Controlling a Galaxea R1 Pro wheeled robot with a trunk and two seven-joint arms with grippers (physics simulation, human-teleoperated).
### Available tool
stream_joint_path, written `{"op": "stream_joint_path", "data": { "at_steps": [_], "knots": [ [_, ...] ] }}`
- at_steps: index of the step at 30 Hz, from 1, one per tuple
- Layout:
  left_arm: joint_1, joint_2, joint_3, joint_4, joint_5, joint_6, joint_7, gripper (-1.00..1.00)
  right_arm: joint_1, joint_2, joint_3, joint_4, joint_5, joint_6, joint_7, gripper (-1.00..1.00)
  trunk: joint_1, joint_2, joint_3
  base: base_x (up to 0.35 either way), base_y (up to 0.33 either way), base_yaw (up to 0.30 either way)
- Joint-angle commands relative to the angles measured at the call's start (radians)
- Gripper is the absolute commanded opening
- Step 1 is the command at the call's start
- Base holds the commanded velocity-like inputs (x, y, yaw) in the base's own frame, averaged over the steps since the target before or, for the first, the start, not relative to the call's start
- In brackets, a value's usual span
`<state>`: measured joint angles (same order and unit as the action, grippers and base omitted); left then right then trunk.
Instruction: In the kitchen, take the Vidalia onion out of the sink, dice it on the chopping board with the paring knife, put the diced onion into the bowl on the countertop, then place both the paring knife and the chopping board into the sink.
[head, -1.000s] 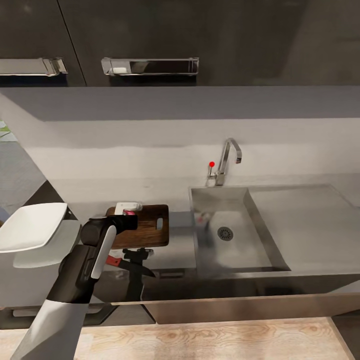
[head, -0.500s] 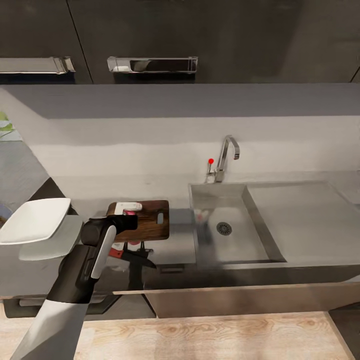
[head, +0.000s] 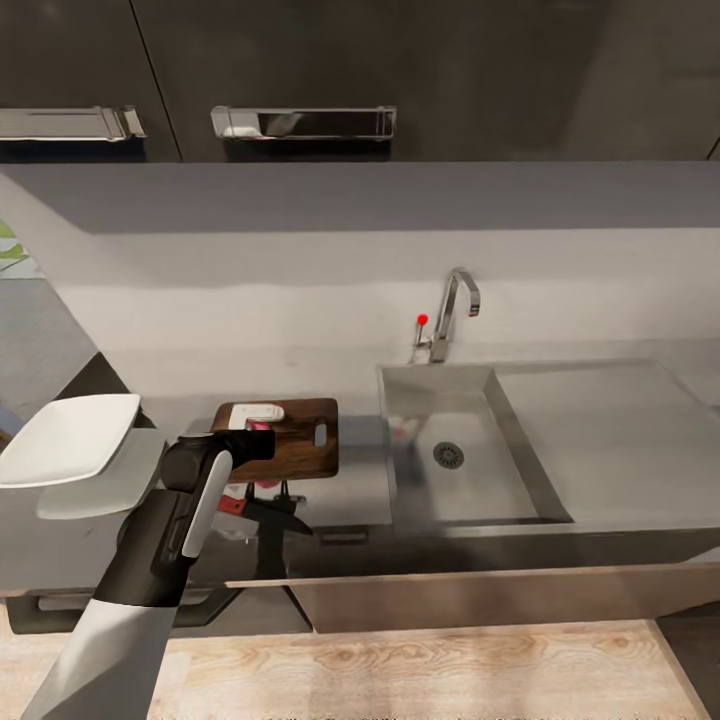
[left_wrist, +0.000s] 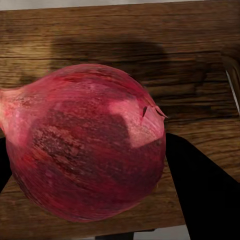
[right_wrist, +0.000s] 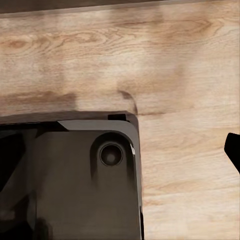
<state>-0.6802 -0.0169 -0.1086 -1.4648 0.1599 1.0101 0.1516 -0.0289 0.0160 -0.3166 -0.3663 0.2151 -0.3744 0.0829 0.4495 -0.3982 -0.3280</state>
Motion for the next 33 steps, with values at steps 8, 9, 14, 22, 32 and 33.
{"op": "stream_joint_path", "data": {
  "at_steps": [8, 9, 14, 22, 32, 33],
  "knots": [
    [-0.001, 0.0, 0.0, -0.001, 0.01, 0.004, 0.008, -1.0, 0.0, 0.001, -0.009, 0.0, 0.006, -0.003, 0.007, 1.0, 0.0, -0.002, -0.014, 0.0, 0.0, 0.0],
    [-0.001, 0.0, 0.0, -0.001, 0.01, 0.004, 0.009, -1.0, -0.001, 0.001, -0.009, 0.0, 0.006, -0.003, 0.007, 1.0, 0.0, -0.002, -0.016, 0.0, 0.0, 0.0],
    [-0.001, 0.0, 0.0, 0.0, 0.01, 0.004, 0.009, -1.0, 0.0, 0.001, -0.009, 0.001, 0.006, -0.003, 0.007, 1.0, 0.0, -0.002, -0.024, 0.0, 0.0, 0.0],
    [-0.001, 0.0, 0.0, 0.0, 0.01, 0.004, 0.01, -1.0, 0.0, 0.001, -0.008, 0.0, 0.006, -0.003, 0.007, 1.0, 0.0, -0.002, -0.033, 0.0, 0.0, 0.0],
    [-0.001, 0.0, 0.0, 0.001, 0.01, 0.003, 0.01, -1.0, 0.0, 0.001, -0.008, 0.0, 0.006, -0.003, 0.008, 1.0, 0.0, -0.002, -0.034, 0.033, 0.0, 0.0],
    [-0.001, 0.0, 0.0, 0.0, 0.01, 0.002, 0.01, -1.0, 0.0, 0.001, -0.008, 0.0, 0.006, -0.003, 0.008, 1.0, 0.0, -0.002, -0.034, 0.21, 0.0, 0.0]
  ]
}}
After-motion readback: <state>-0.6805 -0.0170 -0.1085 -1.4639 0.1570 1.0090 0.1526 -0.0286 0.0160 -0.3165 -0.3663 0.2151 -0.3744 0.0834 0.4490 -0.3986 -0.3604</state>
